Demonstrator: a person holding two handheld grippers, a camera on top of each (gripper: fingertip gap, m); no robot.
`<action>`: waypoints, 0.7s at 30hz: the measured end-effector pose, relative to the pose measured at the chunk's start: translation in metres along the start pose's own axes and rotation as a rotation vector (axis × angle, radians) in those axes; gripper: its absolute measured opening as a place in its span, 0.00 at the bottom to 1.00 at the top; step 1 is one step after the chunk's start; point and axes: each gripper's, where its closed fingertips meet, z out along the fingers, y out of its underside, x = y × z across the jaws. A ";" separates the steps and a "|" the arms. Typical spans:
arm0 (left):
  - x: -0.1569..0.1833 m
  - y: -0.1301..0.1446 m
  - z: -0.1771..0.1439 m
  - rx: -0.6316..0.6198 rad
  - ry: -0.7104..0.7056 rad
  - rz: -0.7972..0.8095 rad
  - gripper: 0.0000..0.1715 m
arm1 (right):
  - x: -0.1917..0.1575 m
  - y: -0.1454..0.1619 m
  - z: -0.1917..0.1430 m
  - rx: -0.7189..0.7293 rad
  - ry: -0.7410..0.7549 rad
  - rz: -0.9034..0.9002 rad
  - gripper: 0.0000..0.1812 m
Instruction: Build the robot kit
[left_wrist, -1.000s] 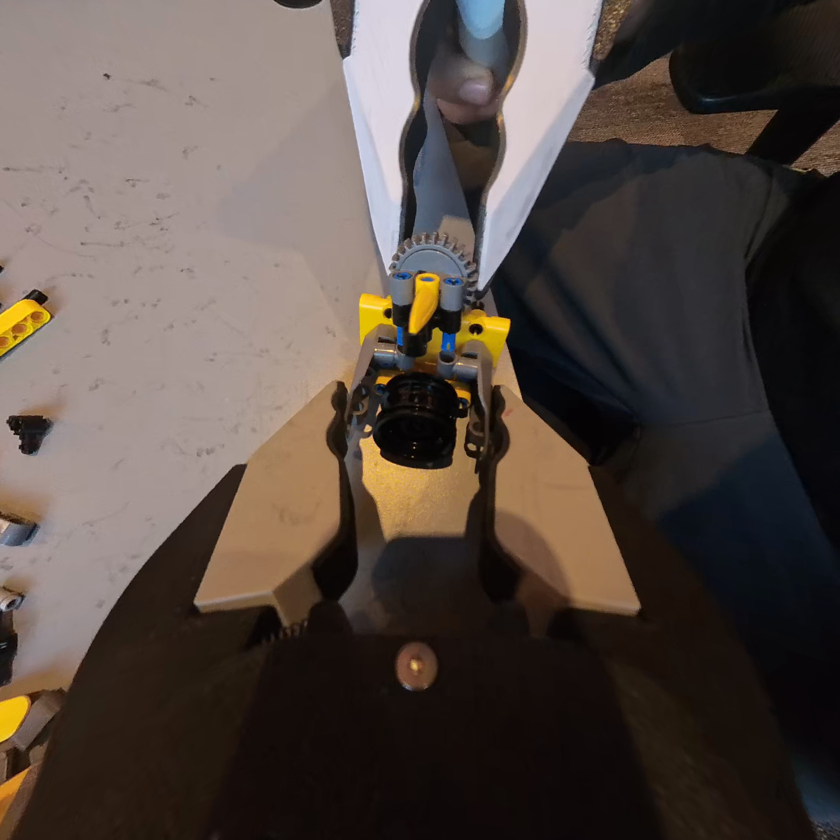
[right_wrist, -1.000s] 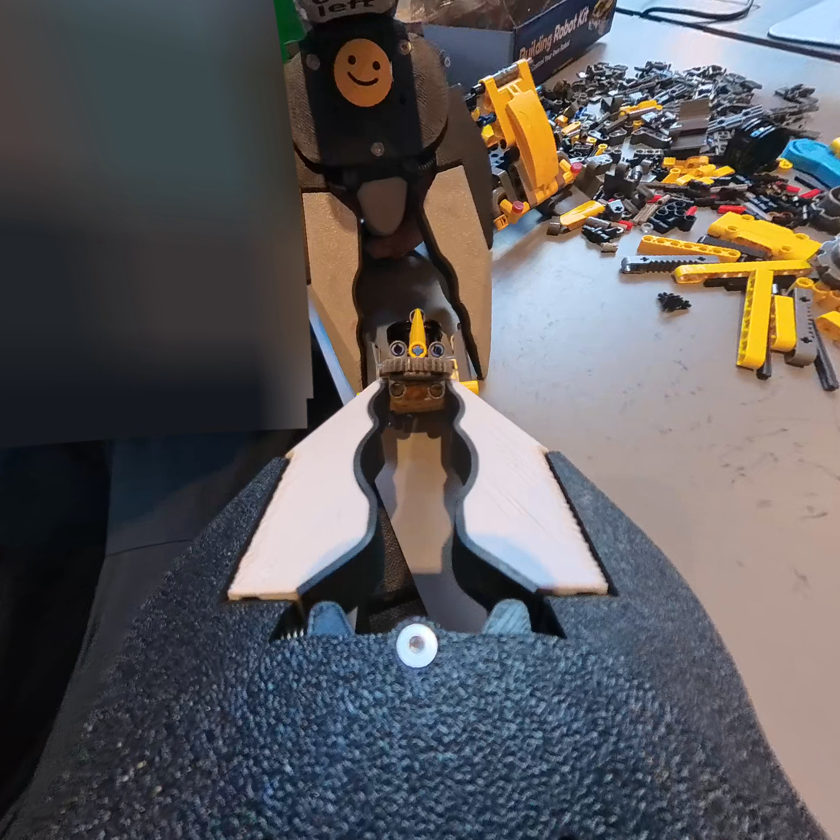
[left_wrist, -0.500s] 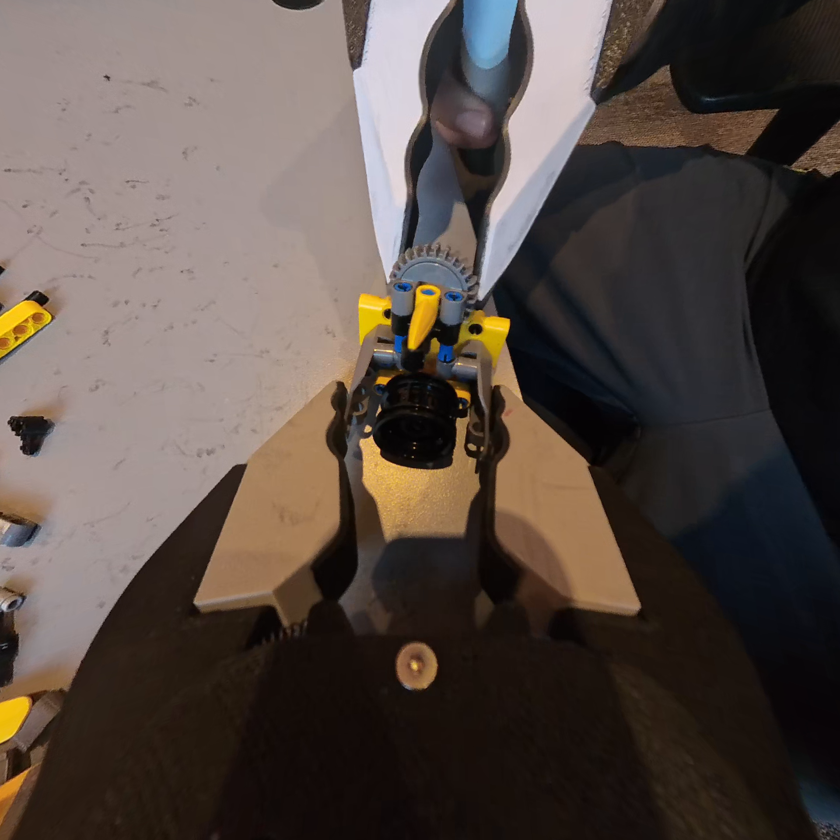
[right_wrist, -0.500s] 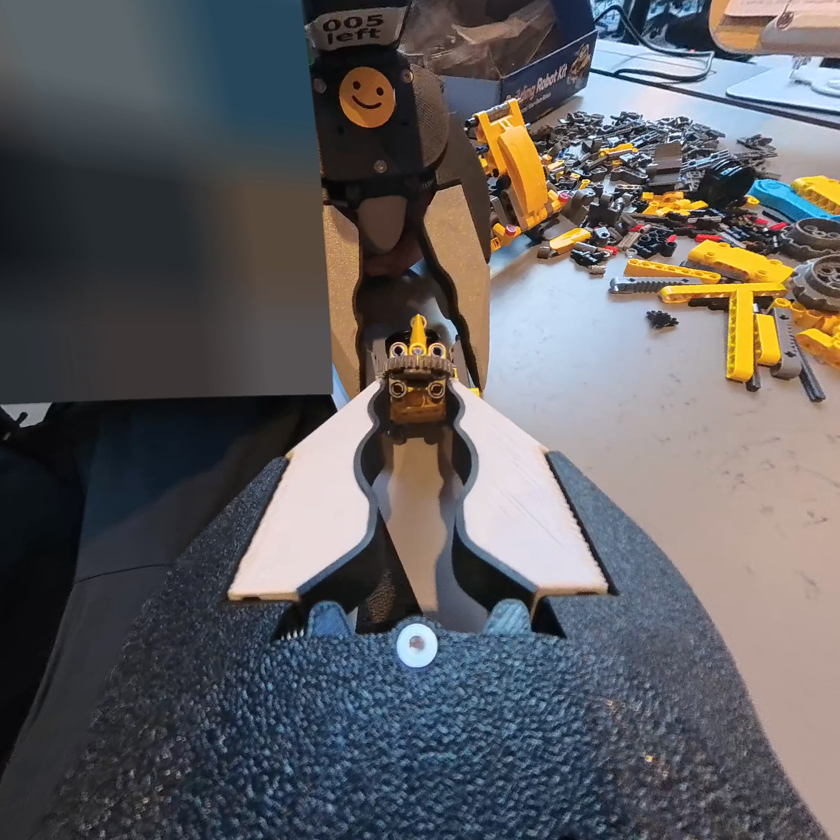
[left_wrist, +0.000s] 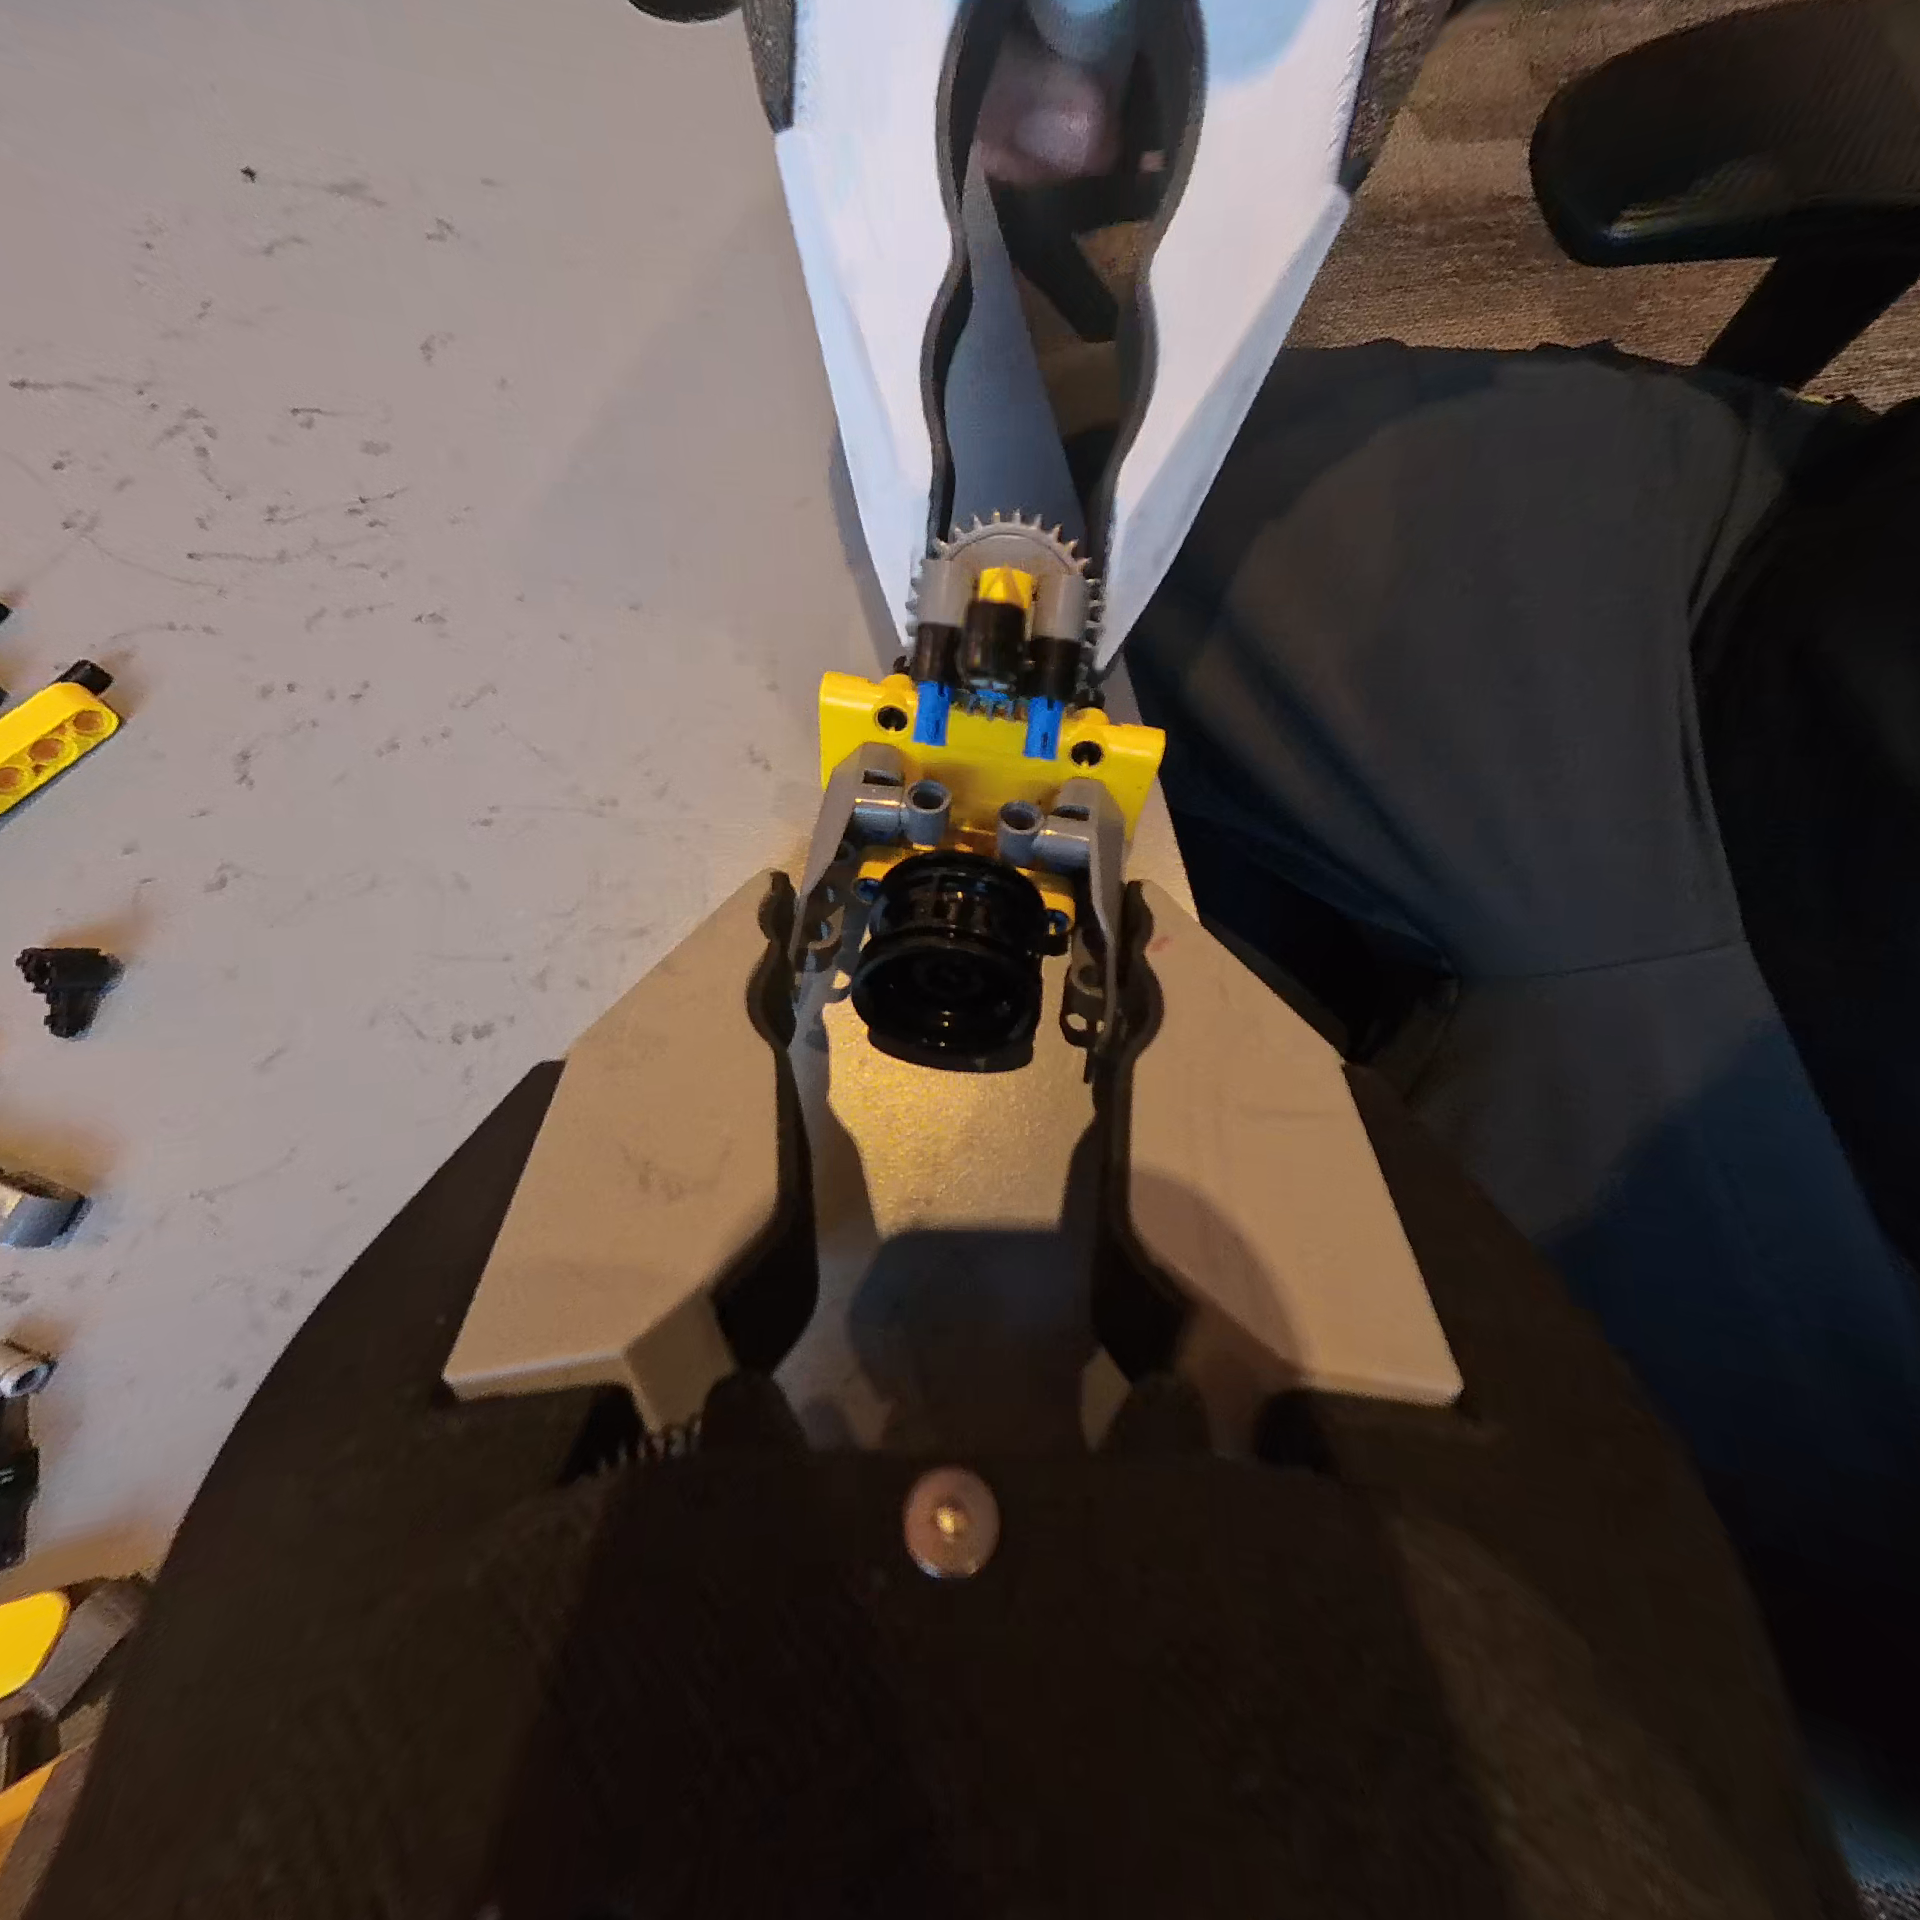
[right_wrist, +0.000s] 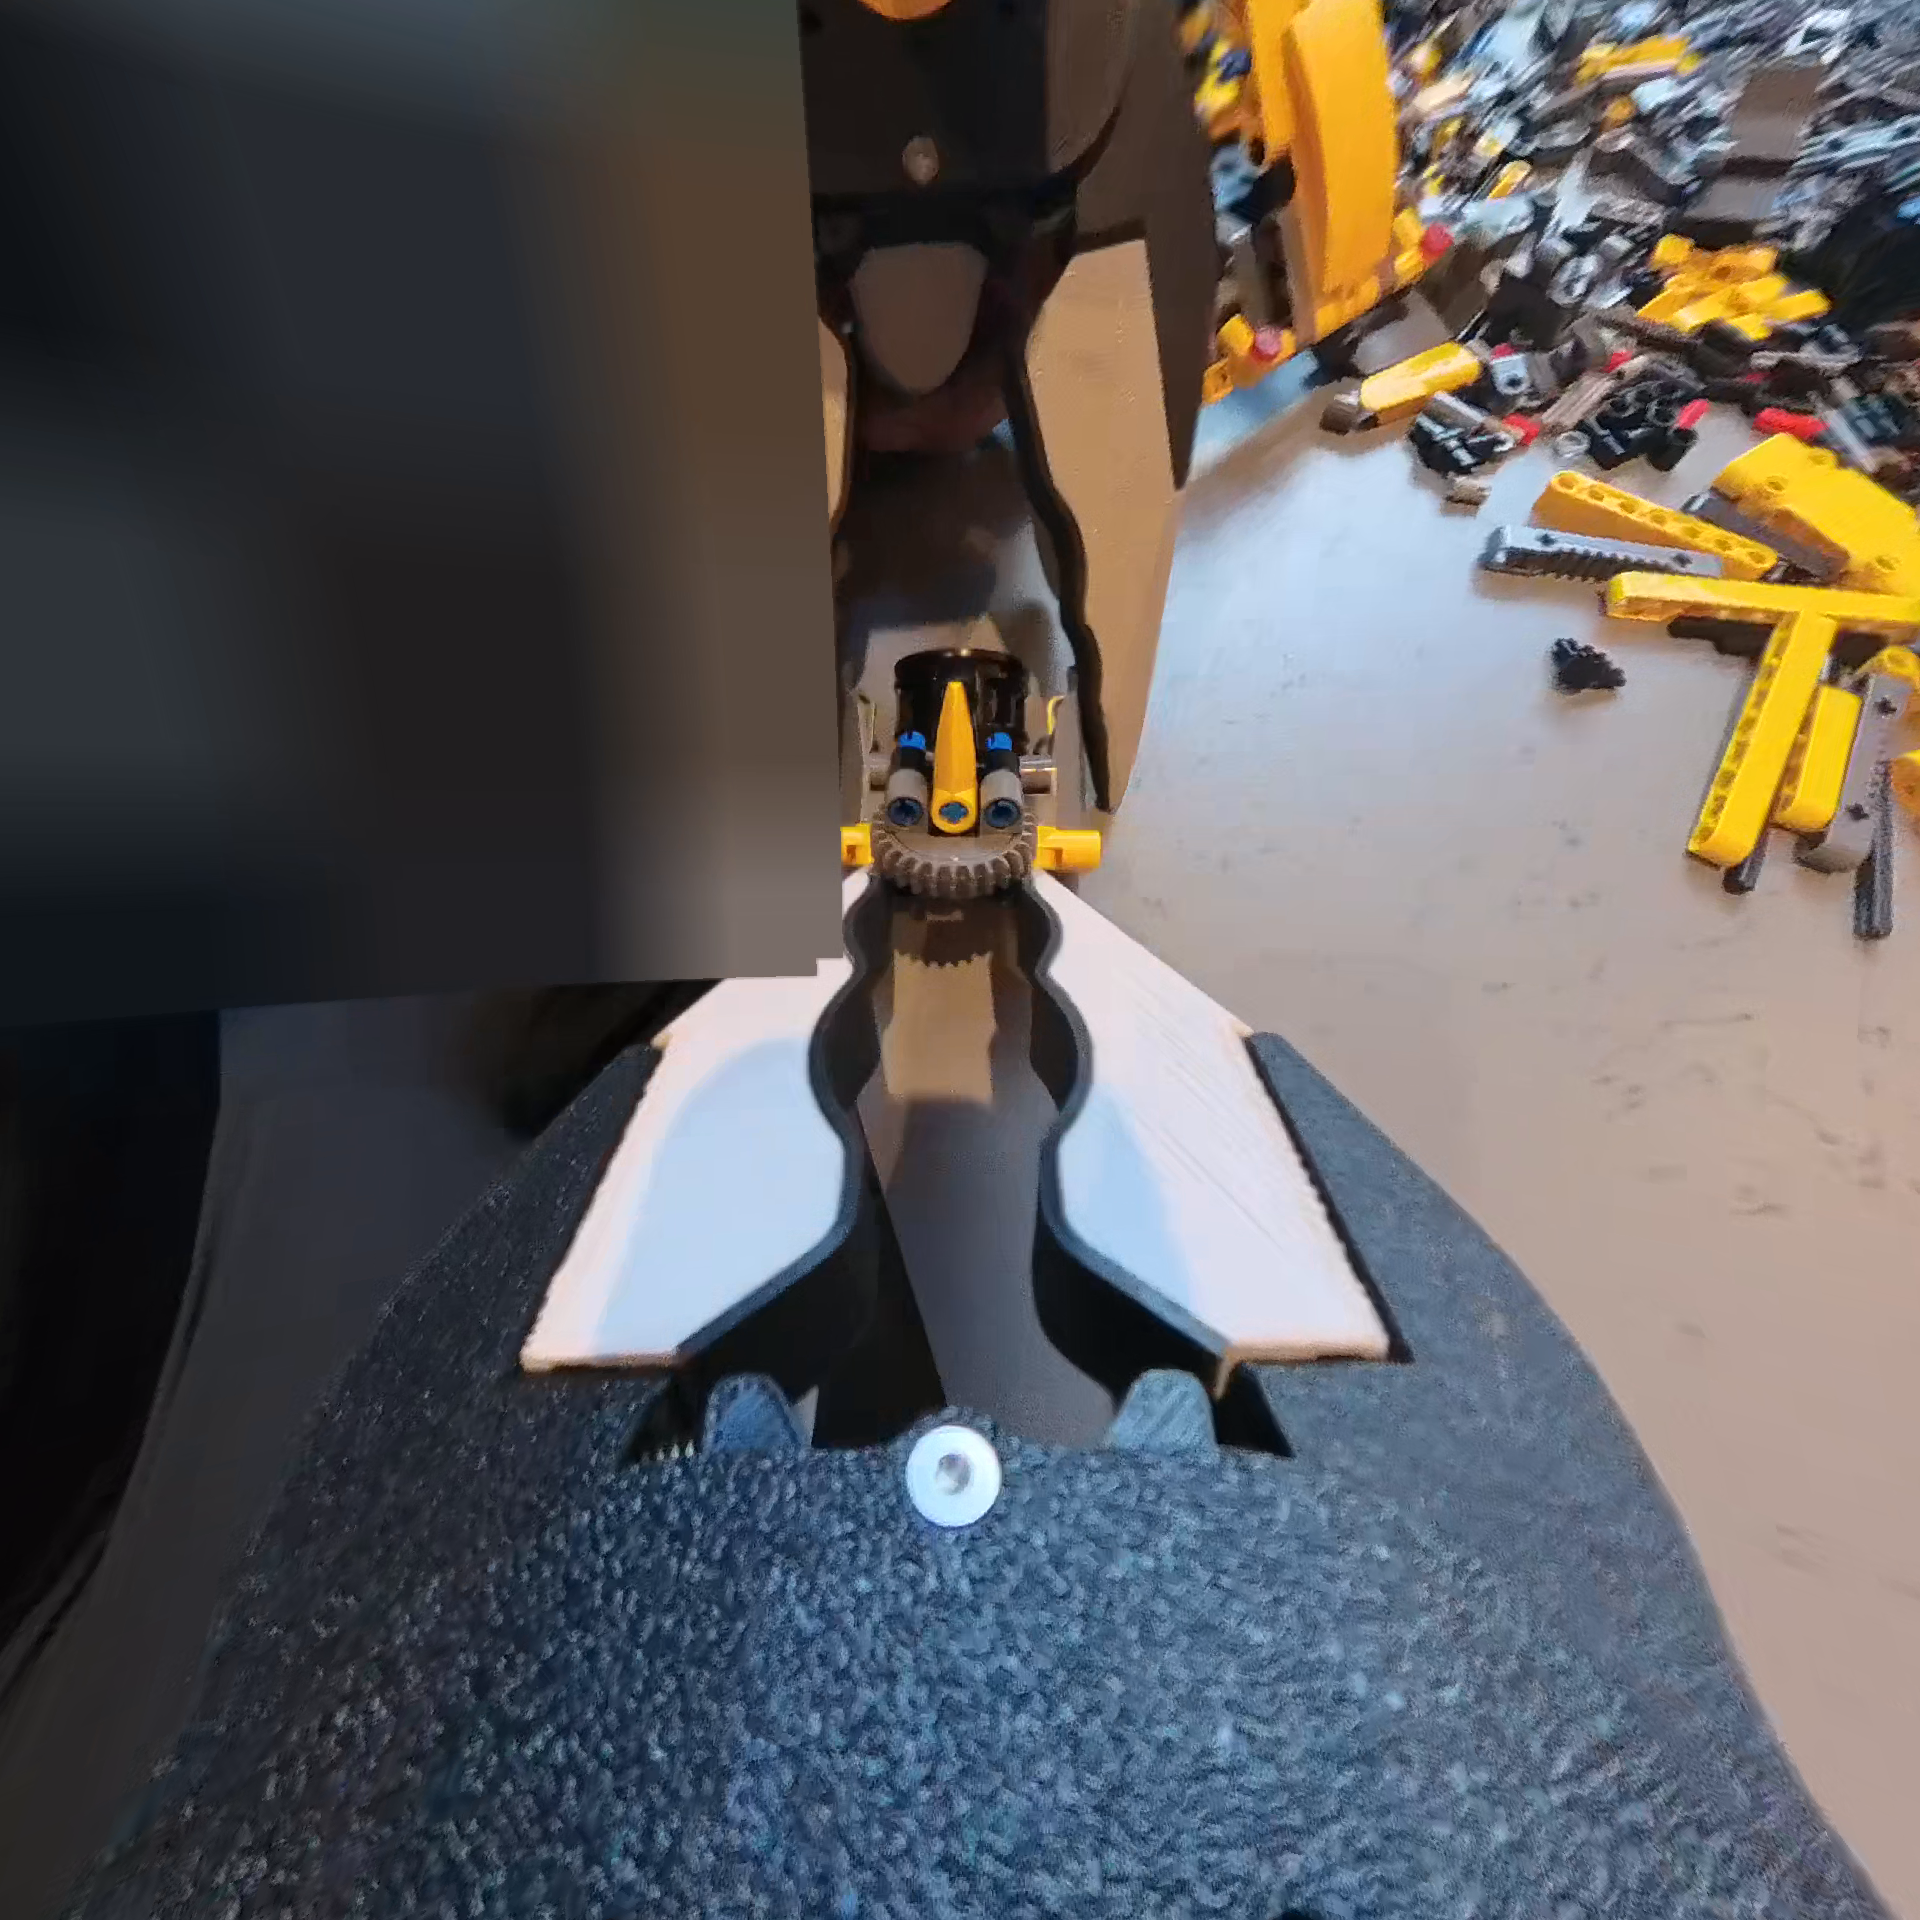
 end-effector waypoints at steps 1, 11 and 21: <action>0.000 0.000 0.000 0.000 0.002 0.001 0.36 | 0.000 0.000 0.000 -0.055 -0.005 -0.025 0.13; 0.000 0.000 0.000 -0.001 0.001 0.000 0.36 | 0.000 -0.001 -0.001 -0.360 0.080 -0.264 0.13; -0.001 0.000 -0.001 -0.003 -0.007 -0.005 0.35 | 0.000 -0.002 0.002 -0.404 -0.028 -0.113 0.13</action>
